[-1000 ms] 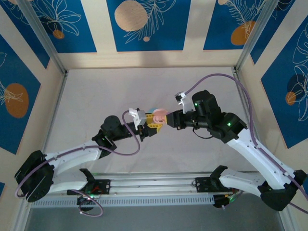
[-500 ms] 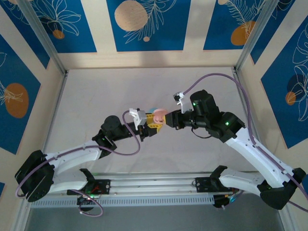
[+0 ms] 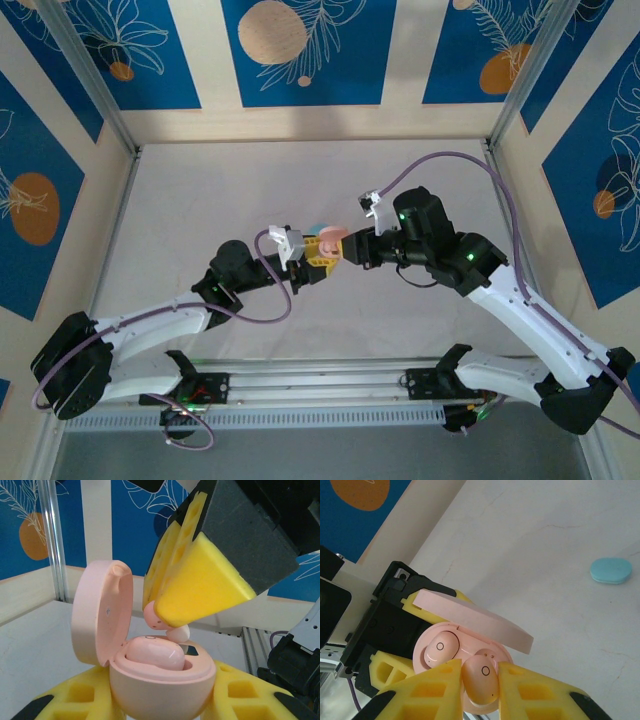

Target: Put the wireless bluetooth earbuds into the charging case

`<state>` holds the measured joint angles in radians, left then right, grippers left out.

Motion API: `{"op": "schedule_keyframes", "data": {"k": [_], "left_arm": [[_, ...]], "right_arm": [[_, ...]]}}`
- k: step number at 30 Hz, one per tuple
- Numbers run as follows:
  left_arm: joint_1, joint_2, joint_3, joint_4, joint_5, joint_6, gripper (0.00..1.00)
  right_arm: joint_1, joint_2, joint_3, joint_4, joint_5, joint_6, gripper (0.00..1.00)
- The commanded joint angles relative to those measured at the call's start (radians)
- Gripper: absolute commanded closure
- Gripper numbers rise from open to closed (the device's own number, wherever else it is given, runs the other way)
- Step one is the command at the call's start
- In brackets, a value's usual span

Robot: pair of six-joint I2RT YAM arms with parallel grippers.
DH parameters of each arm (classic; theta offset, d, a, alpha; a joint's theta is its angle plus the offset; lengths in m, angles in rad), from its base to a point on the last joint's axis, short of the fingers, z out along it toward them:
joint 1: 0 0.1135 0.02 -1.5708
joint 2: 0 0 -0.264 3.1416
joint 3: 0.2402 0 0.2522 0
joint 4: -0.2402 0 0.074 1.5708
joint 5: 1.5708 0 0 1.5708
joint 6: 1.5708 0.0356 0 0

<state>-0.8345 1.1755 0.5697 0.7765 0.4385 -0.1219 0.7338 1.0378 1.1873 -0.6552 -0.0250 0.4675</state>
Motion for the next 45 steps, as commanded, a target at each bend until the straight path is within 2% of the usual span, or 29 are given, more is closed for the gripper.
{"op": "schedule_keyframes", "data": {"k": [1,18,45], "left_arm": [[-0.014,0.002,0.033,0.033,0.016,-0.004,0.81],[-0.014,-0.009,0.025,0.051,0.002,-0.007,0.81],[-0.015,0.000,0.027,0.123,0.023,-0.047,0.81]], "right_arm": [[0.010,0.005,0.006,0.010,0.003,-0.015,0.77],[0.027,0.013,0.000,-0.033,0.073,-0.046,0.77],[0.030,-0.022,0.005,0.002,0.012,-0.058,0.71]]}}
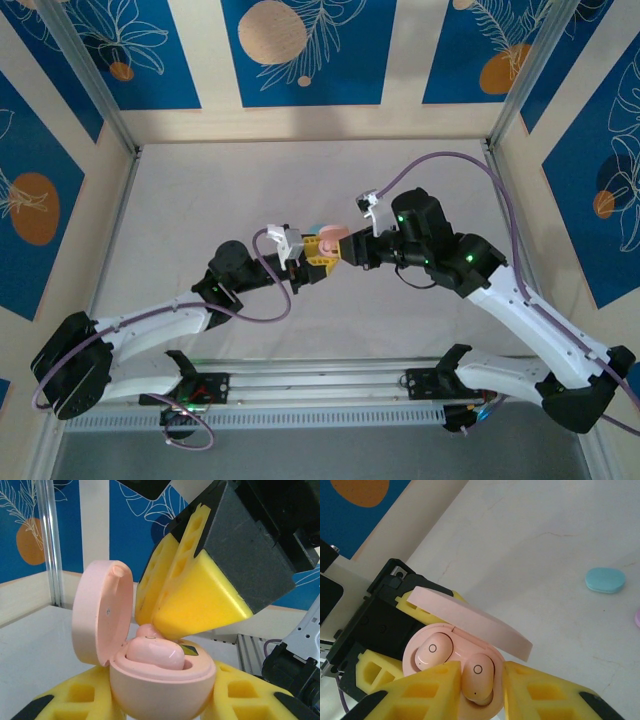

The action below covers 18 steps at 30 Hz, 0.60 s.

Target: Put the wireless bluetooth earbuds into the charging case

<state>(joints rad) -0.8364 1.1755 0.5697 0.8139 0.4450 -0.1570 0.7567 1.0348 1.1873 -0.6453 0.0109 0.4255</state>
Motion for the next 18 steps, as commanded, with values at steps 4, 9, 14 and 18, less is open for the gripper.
{"op": "schedule_keyframes", "data": {"k": [4,9,14,18], "left_arm": [[-0.012,0.004,0.026,0.097,0.016,-0.015,0.81],[-0.012,0.002,0.026,0.102,0.015,-0.015,0.81],[-0.012,0.001,0.024,0.105,0.015,-0.010,0.81],[-0.012,-0.001,0.022,0.108,0.020,-0.004,0.81]], "right_arm": [[0.007,-0.025,0.009,-0.014,-0.010,-0.015,0.71],[0.006,-0.041,0.012,-0.015,0.000,-0.010,0.71],[0.003,-0.071,0.009,-0.010,0.006,0.004,0.67],[-0.008,-0.103,-0.004,0.011,0.003,0.022,0.62]]}}
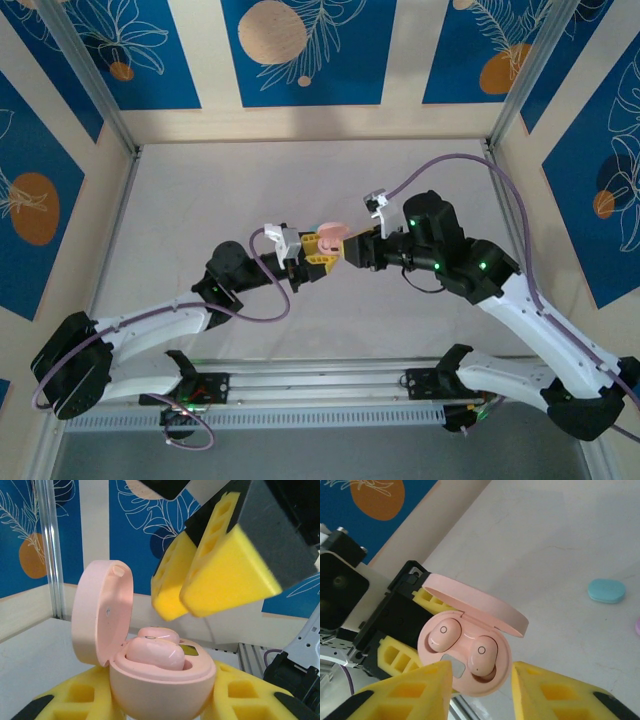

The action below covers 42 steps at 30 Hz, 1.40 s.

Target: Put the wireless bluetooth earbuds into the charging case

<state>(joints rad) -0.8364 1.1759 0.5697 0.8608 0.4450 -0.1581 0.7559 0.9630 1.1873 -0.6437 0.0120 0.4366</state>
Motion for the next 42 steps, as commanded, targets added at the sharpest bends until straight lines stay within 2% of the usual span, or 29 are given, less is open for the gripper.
{"op": "schedule_keyframes", "data": {"k": [1,9,12,16,19,22,29,42], "left_arm": [[-0.012,-0.001,0.022,0.063,0.022,-0.001,0.81],[-0.012,-0.009,0.018,0.054,0.033,0.005,0.81],[-0.012,-0.012,0.024,0.031,0.042,0.012,0.81],[-0.012,-0.013,0.034,0.008,0.051,0.016,0.81],[-0.013,-0.012,0.037,0.000,0.054,0.014,0.81],[-0.012,-0.008,0.036,0.003,0.055,0.012,0.81],[-0.013,0.002,0.041,0.004,0.057,0.012,0.81],[-0.014,-0.001,0.047,0.000,0.038,0.016,0.81]], "right_arm": [[-0.009,-0.036,-0.005,0.013,-0.001,0.017,0.61],[-0.078,-0.040,0.008,0.015,-0.012,0.119,0.59],[-0.144,-0.032,0.016,0.028,-0.083,0.189,0.56],[-0.252,0.012,0.034,0.045,-0.250,0.295,0.53],[-0.283,0.057,0.051,0.059,-0.316,0.340,0.52],[-0.290,0.110,0.080,0.058,-0.360,0.367,0.48],[-0.284,0.227,0.143,0.017,-0.454,0.402,0.45],[-0.245,0.253,0.143,-0.057,-0.501,0.315,0.46]]}}
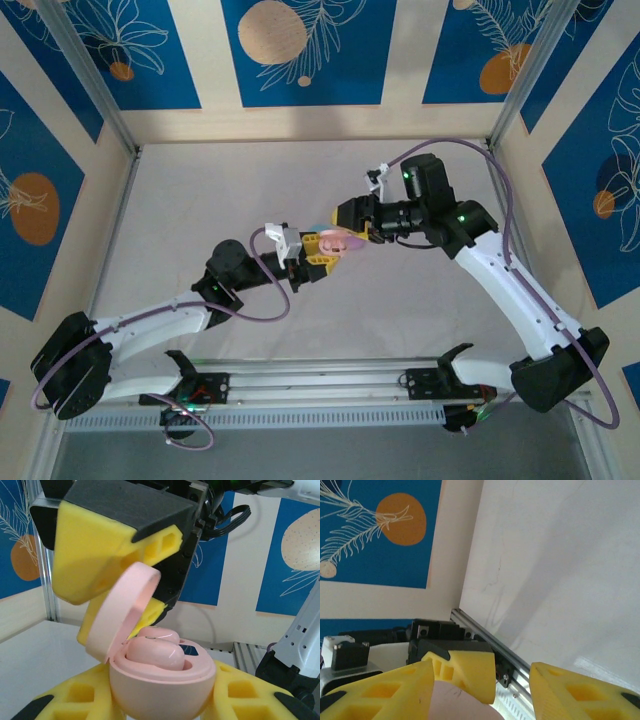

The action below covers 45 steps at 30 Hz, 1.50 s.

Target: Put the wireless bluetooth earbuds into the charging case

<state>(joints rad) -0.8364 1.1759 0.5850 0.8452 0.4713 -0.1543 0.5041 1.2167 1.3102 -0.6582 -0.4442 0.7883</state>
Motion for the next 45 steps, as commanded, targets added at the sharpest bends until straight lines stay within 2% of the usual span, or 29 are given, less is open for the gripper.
{"op": "schedule_keyframes", "data": {"k": [1,10,14,17,20,24,29,36,40,43,45], "left_arm": [[-0.013,-0.003,0.030,0.015,0.008,0.014,0.81],[-0.013,-0.009,0.033,0.023,-0.005,0.018,0.81],[-0.013,-0.009,0.028,0.046,-0.011,0.011,0.81],[-0.013,-0.004,0.030,0.074,-0.010,-0.008,0.81],[-0.014,0.003,0.032,0.096,-0.007,-0.023,0.81],[-0.015,0.010,0.039,0.103,0.000,-0.029,0.80],[-0.015,0.012,0.039,0.109,0.000,-0.039,0.80],[-0.017,0.006,0.037,0.100,-0.005,-0.033,0.79],[-0.018,0.006,0.038,0.089,-0.015,-0.028,0.77],[-0.018,-0.003,0.036,0.056,-0.034,-0.011,0.71],[-0.018,-0.011,0.035,0.026,-0.051,0.005,0.67]], "right_arm": [[0.008,-0.005,0.016,-0.042,-0.051,-0.037,0.46],[-0.003,-0.071,-0.034,-0.049,-0.059,-0.050,0.47],[-0.051,-0.150,-0.134,0.057,-0.144,0.016,0.46],[-0.084,-0.196,-0.204,0.150,-0.239,0.077,0.40],[-0.090,-0.197,-0.236,0.185,-0.308,0.113,0.34],[-0.080,-0.154,-0.249,0.228,-0.387,0.149,0.34],[-0.054,-0.120,-0.271,0.298,-0.411,0.183,0.43],[-0.036,-0.098,-0.287,0.351,-0.454,0.202,0.49],[-0.045,-0.098,-0.290,0.350,-0.441,0.199,0.66],[-0.059,-0.106,-0.290,0.335,-0.419,0.190,0.78],[-0.068,-0.114,-0.294,0.336,-0.407,0.186,0.83]]}}
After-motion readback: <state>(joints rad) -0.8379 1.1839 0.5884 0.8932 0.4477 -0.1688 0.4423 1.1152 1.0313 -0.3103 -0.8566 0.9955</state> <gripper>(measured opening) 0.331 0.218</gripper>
